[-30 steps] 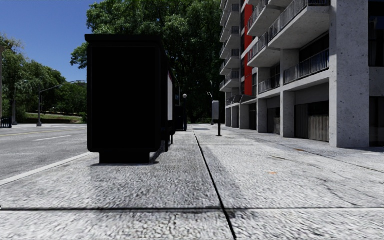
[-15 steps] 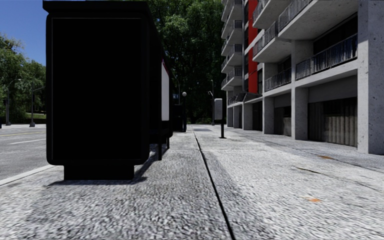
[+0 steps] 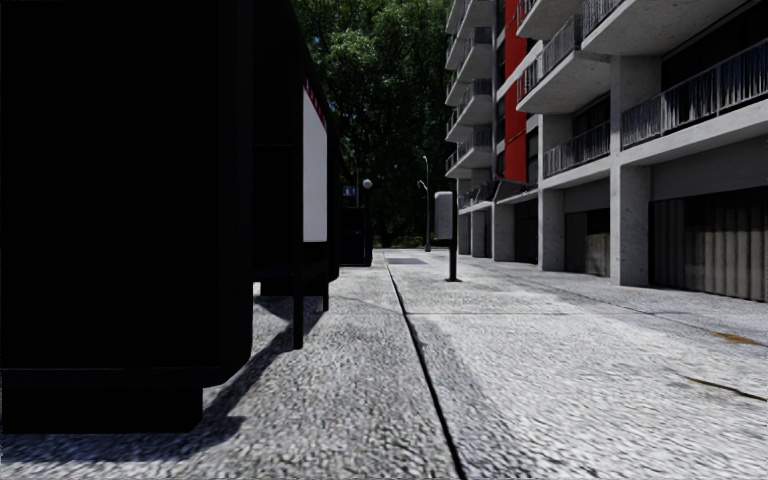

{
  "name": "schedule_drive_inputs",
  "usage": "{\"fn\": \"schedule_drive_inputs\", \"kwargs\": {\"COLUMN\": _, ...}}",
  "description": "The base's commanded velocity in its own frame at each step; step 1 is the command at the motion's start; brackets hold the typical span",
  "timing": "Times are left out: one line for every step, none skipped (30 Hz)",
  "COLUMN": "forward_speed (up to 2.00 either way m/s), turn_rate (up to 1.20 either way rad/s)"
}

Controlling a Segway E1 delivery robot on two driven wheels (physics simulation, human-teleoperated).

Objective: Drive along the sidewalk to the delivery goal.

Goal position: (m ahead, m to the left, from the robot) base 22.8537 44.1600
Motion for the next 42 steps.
{"fn": "schedule_drive_inputs", "kwargs": {"forward_speed": 1.93, "turn_rate": 0.0}}
{"fn": "schedule_drive_inputs", "kwargs": {"forward_speed": 1.93, "turn_rate": 0.0}}
{"fn": "schedule_drive_inputs", "kwargs": {"forward_speed": 1.93, "turn_rate": 0.0}}
{"fn": "schedule_drive_inputs", "kwargs": {"forward_speed": 1.93, "turn_rate": 0.0}}
{"fn": "schedule_drive_inputs", "kwargs": {"forward_speed": 1.93, "turn_rate": 0.0}}
{"fn": "schedule_drive_inputs", "kwargs": {"forward_speed": 1.93, "turn_rate": 0.0}}
{"fn": "schedule_drive_inputs", "kwargs": {"forward_speed": 1.93, "turn_rate": 0.0}}
{"fn": "schedule_drive_inputs", "kwargs": {"forward_speed": 1.93, "turn_rate": 0.0}}
{"fn": "schedule_drive_inputs", "kwargs": {"forward_speed": 1.93, "turn_rate": 0.0}}
{"fn": "schedule_drive_inputs", "kwargs": {"forward_speed": 1.93, "turn_rate": 0.0}}
{"fn": "schedule_drive_inputs", "kwargs": {"forward_speed": 1.93, "turn_rate": 0.0}}
{"fn": "schedule_drive_inputs", "kwargs": {"forward_speed": 1.93, "turn_rate": 0.0}}
{"fn": "schedule_drive_inputs", "kwargs": {"forward_speed": 1.93, "turn_rate": 0.0}}
{"fn": "schedule_drive_inputs", "kwargs": {"forward_speed": 1.93, "turn_rate": 0.0}}
{"fn": "schedule_drive_inputs", "kwargs": {"forward_speed": 1.93, "turn_rate": 0.0}}
{"fn": "schedule_drive_inputs", "kwargs": {"forward_speed": 1.93, "turn_rate": 0.0}}
{"fn": "schedule_drive_inputs", "kwargs": {"forward_speed": 1.93, "turn_rate": 0.0}}
{"fn": "schedule_drive_inputs", "kwargs": {"forward_speed": 1.93, "turn_rate": 0.0}}
{"fn": "schedule_drive_inputs", "kwargs": {"forward_speed": 1.93, "turn_rate": 0.0}}
{"fn": "schedule_drive_inputs", "kwargs": {"forward_speed": 1.93, "turn_rate": 0.0}}
{"fn": "schedule_drive_inputs", "kwargs": {"forward_speed": 1.93, "turn_rate": 0.0}}
{"fn": "schedule_drive_inputs", "kwargs": {"forward_speed": 1.93, "turn_rate": 0.0}}
{"fn": "schedule_drive_inputs", "kwargs": {"forward_speed": 1.93, "turn_rate": 0.0}}
{"fn": "schedule_drive_inputs", "kwargs": {"forward_speed": 1.93, "turn_rate": 0.0}}
{"fn": "schedule_drive_inputs", "kwargs": {"forward_speed": 1.93, "turn_rate": 0.0}}
{"fn": "schedule_drive_inputs", "kwargs": {"forward_speed": 1.93, "turn_rate": 0.0}}
{"fn": "schedule_drive_inputs", "kwargs": {"forward_speed": 1.93, "turn_rate": 0.0}}
{"fn": "schedule_drive_inputs", "kwargs": {"forward_speed": 1.93, "turn_rate": 0.0}}
{"fn": "schedule_drive_inputs", "kwargs": {"forward_speed": 1.93, "turn_rate": 0.0}}
{"fn": "schedule_drive_inputs", "kwargs": {"forward_speed": 1.93, "turn_rate": 0.0}}
{"fn": "schedule_drive_inputs", "kwargs": {"forward_speed": 1.93, "turn_rate": 0.0}}
{"fn": "schedule_drive_inputs", "kwargs": {"forward_speed": 1.93, "turn_rate": 0.0}}
{"fn": "schedule_drive_inputs", "kwargs": {"forward_speed": 1.93, "turn_rate": 0.0}}
{"fn": "schedule_drive_inputs", "kwargs": {"forward_speed": 1.93, "turn_rate": 0.0}}
{"fn": "schedule_drive_inputs", "kwargs": {"forward_speed": 1.93, "turn_rate": 0.0}}
{"fn": "schedule_drive_inputs", "kwargs": {"forward_speed": 1.93, "turn_rate": 0.0}}
{"fn": "schedule_drive_inputs", "kwargs": {"forward_speed": 1.93, "turn_rate": 0.0}}
{"fn": "schedule_drive_inputs", "kwargs": {"forward_speed": 1.93, "turn_rate": 0.0}}
{"fn": "schedule_drive_inputs", "kwargs": {"forward_speed": 1.93, "turn_rate": 0.0}}
{"fn": "schedule_drive_inputs", "kwargs": {"forward_speed": 1.93, "turn_rate": 0.0}}
{"fn": "schedule_drive_inputs", "kwargs": {"forward_speed": 1.93, "turn_rate": 0.0}}
{"fn": "schedule_drive_inputs", "kwargs": {"forward_speed": 1.93, "turn_rate": 0.0}}
